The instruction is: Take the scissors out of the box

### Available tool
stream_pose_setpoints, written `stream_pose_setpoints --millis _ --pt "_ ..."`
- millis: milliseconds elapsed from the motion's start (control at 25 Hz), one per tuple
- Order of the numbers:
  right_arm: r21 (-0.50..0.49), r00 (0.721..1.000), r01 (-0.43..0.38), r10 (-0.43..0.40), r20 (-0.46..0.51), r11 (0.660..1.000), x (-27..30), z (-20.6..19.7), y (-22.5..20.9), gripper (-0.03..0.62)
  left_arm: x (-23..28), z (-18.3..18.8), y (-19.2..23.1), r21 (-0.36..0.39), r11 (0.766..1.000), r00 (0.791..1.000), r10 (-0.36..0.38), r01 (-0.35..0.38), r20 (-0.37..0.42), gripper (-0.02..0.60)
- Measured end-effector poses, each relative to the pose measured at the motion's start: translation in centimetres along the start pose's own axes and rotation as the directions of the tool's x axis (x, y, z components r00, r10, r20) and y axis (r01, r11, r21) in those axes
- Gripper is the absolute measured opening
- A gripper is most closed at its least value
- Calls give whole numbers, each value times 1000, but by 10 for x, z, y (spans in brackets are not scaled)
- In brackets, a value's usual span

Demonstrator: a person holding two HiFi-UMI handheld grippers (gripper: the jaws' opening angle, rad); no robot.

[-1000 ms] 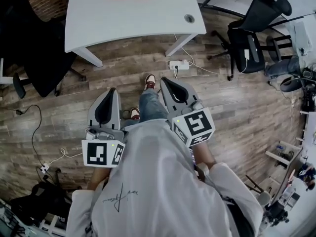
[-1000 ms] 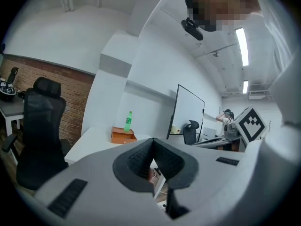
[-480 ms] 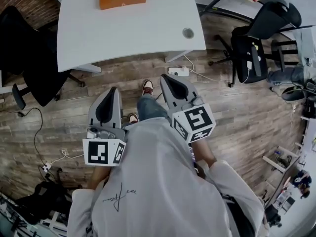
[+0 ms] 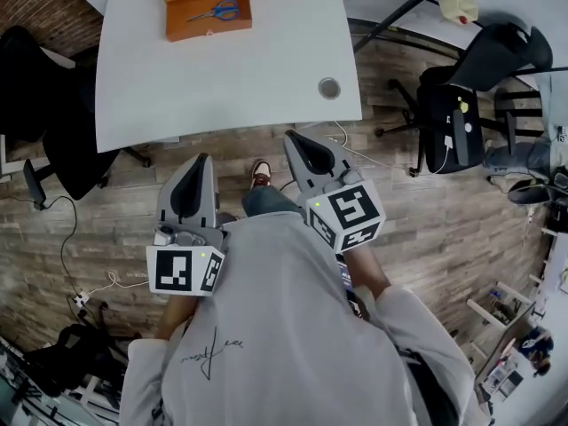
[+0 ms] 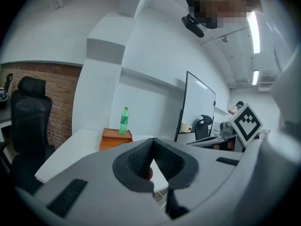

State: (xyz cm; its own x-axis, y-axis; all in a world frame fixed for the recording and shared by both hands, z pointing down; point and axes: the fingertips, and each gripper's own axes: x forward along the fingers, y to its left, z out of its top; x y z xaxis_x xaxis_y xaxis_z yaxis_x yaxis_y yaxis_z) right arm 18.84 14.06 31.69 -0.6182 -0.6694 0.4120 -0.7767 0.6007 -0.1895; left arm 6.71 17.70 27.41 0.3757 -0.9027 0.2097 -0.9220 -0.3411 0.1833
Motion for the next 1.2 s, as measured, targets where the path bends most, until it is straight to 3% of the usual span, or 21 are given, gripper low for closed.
stream_pose_setpoints --millis 240,600,1200 --pt "4 999 -39 39 20 999 7 14 -21 9 20 8 -6 19 999 999 27 -26 -18 3" --pt "2 997 -29 29 71 1000 21 38 -43 9 45 6 -10 74 997 999 3 1 -51 3" --pt "-48 1000 5 -5 11 999 76 74 -61 9 109 24 30 16 996 995 -91 92 -44 3"
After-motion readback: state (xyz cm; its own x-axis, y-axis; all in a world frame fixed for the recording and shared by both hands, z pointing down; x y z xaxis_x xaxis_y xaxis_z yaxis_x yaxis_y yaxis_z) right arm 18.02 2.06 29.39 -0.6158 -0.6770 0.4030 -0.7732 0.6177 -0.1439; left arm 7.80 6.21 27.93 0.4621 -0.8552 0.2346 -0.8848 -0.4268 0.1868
